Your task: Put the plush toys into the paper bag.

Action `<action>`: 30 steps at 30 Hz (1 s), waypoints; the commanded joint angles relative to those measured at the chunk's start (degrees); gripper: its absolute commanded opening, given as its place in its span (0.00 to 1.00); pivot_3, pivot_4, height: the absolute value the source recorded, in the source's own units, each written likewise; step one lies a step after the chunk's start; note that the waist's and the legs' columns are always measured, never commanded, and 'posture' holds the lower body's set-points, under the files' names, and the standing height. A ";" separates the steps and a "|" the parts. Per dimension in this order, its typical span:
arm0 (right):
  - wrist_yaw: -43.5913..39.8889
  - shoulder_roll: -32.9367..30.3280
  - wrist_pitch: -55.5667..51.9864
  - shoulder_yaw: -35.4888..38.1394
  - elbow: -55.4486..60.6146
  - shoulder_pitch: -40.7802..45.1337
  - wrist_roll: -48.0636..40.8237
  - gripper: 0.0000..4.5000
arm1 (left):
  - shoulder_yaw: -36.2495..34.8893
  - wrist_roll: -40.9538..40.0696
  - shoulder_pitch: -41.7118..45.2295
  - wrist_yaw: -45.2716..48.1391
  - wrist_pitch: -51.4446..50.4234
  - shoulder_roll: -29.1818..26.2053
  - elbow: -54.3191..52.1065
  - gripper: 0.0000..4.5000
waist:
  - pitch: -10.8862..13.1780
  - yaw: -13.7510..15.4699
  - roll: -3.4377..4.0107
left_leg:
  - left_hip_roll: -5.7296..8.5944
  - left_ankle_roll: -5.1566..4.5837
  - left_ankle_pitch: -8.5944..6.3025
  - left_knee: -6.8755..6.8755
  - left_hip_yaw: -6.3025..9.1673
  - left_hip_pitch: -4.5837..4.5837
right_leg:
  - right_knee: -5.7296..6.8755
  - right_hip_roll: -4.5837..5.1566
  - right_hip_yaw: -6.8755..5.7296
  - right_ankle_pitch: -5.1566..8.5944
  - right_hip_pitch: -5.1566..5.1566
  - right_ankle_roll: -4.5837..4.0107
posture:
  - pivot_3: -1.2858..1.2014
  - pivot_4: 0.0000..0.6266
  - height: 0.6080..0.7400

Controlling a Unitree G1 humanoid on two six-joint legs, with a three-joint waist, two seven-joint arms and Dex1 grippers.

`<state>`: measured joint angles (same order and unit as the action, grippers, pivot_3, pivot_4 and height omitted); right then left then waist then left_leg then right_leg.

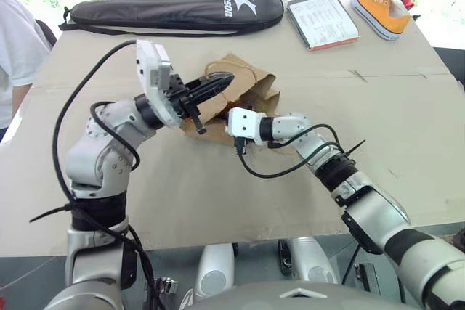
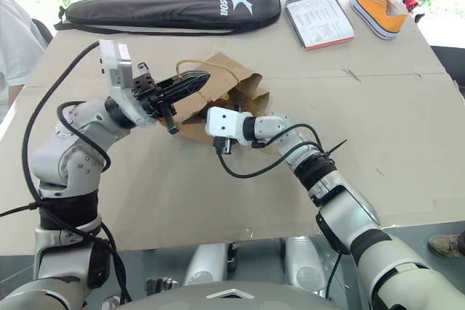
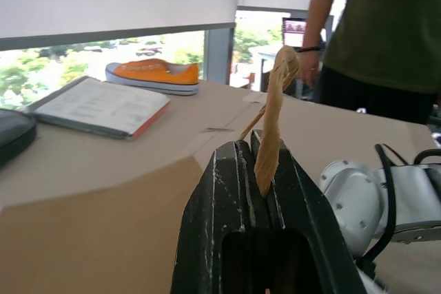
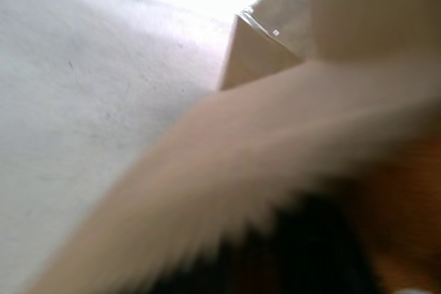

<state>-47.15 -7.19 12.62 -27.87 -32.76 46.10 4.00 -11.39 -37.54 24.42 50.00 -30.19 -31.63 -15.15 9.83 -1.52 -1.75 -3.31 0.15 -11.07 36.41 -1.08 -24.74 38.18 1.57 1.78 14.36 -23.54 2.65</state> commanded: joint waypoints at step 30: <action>15.74 -6.47 -78.22 32.96 50.55 -24.96 -37.51 0.20 | -6.71 -7.84 5.90 -6.74 3.38 2.70 4.51 0.00 | -0.05 0.68 -0.08 | 0.04 -0.01 -0.01 0.01 -0.04 -0.05 | -0.09 0.00 0.03 0.01 0.01 0.01 | 0.52 0.24 1.00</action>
<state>-30.22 -14.07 -66.18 3.48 16.61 20.87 -30.75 -17.07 -44.48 29.40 43.53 -27.31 -28.22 -8.80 9.78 -0.84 -1.83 -3.27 0.14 -11.08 36.42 -1.12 -24.80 38.08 1.57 1.80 14.37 -23.54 2.66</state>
